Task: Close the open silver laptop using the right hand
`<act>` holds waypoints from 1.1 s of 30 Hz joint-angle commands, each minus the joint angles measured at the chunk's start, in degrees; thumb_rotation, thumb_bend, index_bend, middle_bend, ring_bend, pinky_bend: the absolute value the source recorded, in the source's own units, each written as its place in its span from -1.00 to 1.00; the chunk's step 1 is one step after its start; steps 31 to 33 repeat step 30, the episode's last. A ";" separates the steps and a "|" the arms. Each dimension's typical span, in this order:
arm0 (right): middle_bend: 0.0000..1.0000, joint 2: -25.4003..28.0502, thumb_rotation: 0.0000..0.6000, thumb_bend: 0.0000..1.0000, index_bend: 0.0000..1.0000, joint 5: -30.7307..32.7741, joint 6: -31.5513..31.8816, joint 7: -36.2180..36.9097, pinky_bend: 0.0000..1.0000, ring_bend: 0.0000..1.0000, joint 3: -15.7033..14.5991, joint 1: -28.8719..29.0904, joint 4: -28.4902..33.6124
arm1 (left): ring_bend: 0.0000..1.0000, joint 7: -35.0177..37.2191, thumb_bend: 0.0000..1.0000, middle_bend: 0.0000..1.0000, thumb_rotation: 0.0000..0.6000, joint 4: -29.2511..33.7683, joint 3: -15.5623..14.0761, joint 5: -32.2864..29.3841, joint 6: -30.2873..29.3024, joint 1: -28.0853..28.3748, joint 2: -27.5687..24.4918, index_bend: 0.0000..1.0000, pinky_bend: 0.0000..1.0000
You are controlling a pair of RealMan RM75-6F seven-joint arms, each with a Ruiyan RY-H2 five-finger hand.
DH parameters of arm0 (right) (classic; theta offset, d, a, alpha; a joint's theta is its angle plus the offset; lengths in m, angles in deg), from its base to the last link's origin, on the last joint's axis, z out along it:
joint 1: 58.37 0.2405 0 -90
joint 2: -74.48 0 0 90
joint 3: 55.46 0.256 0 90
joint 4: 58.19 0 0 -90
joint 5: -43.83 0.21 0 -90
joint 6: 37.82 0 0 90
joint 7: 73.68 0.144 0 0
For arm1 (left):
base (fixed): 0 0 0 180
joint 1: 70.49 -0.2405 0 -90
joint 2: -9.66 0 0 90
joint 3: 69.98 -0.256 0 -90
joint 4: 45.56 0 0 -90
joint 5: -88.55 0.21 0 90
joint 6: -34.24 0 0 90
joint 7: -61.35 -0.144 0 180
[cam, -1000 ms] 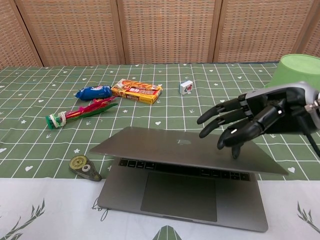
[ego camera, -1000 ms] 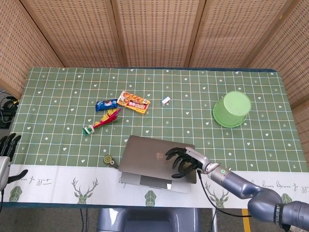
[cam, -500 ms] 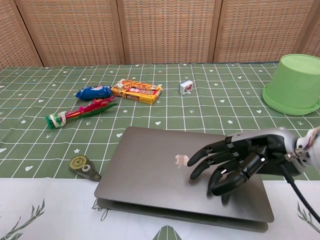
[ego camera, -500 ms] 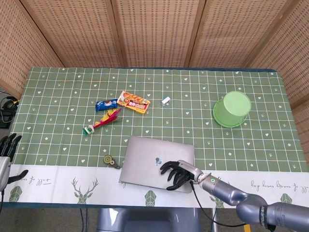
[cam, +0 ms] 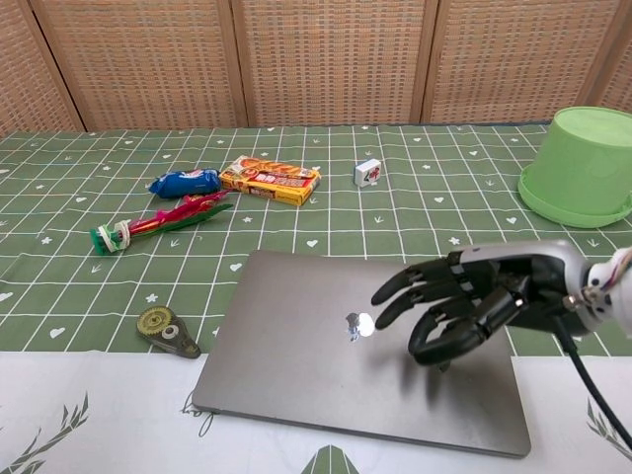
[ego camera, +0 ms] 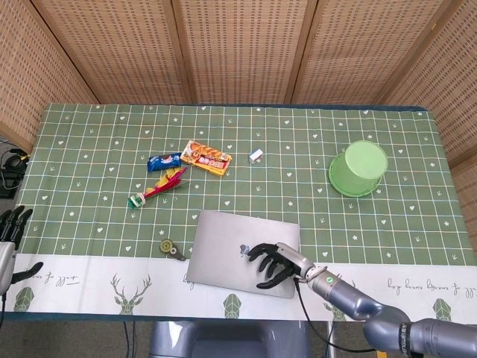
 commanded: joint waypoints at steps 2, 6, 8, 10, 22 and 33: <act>-0.26 2.46 1.00 -0.51 -0.38 -3.32 6.06 -2.99 0.03 -0.13 0.97 -2.42 2.31 | -1.00 -0.04 -1.00 -1.00 1.00 0.01 0.04 0.01 -0.12 -0.03 -0.03 -1.00 -1.00; -0.46 3.00 1.00 -0.51 -0.45 -6.71 14.19 -8.77 -0.16 -0.28 0.45 -4.96 1.67 | -1.00 -0.03 -1.00 -1.00 1.00 -0.03 0.11 -0.04 -0.25 -0.08 0.00 -1.00 -1.00; -0.67 2.66 1.00 -0.51 -0.58 -11.22 23.01 -14.73 -0.41 -0.48 -0.58 -8.09 -0.26 | -1.00 -0.14 -1.00 -1.00 1.00 -0.13 0.15 -0.14 -0.24 -0.08 0.07 -1.00 -1.00; -0.82 0.87 1.00 -0.51 -0.76 -19.31 36.00 -19.35 -0.49 -0.58 -3.22 -13.34 -4.72 | -1.00 -0.68 -1.00 -1.00 1.00 -0.31 0.16 -0.01 -0.43 -0.08 0.42 -1.00 -1.00; -1.00 -0.92 1.00 -0.62 -1.00 -27.98 56.50 -34.20 -1.00 -1.00 -8.60 -23.61 -19.02 | -1.00 -2.00 -1.00 -1.00 1.00 -0.55 -0.17 0.98 -1.25 -0.28 1.11 -1.00 -1.00; -1.00 -1.28 1.00 -0.63 -1.00 -28.35 61.40 -38.15 -1.00 -1.00 -8.91 -26.26 -21.40 | -1.00 -2.50 -1.00 -1.00 1.00 -0.75 -0.29 1.18 -1.16 -0.24 1.47 -1.00 -1.00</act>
